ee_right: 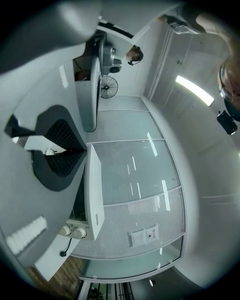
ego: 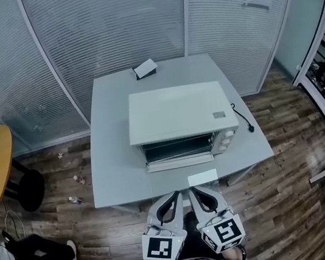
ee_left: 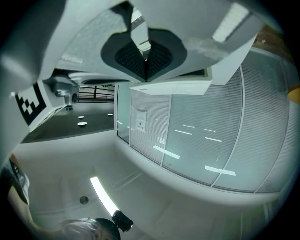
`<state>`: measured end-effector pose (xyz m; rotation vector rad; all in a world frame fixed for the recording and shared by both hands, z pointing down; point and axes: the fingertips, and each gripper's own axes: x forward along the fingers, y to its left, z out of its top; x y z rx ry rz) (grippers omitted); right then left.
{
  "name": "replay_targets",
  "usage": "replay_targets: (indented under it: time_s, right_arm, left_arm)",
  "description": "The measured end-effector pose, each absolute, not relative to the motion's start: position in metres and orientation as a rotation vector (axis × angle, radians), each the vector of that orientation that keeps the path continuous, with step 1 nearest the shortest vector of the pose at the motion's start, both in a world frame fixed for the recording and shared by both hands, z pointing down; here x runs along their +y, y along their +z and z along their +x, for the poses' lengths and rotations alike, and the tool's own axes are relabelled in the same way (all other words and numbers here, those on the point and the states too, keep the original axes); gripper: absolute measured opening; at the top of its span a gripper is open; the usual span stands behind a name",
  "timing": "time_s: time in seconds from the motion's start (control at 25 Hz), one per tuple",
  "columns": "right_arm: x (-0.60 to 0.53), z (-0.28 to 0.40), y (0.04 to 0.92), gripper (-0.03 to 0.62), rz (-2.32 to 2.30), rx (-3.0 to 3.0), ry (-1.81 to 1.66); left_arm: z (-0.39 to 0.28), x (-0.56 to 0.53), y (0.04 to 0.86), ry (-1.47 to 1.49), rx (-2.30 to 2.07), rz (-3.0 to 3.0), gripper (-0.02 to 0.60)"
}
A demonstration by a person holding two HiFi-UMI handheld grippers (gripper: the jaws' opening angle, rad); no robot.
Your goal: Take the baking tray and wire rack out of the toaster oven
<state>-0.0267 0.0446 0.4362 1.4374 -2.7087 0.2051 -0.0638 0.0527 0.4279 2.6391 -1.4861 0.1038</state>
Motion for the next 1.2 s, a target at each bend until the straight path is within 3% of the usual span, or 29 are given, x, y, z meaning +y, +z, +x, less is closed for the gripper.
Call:
replay_targets:
  time_s: [1.2]
  right_arm:
    - [-0.132, 0.015, 0.430, 0.003, 1.264, -2.799, 0.203]
  left_arm:
    - [-0.027, -0.124, 0.416, 0.088, -1.690, 2.522, 0.000]
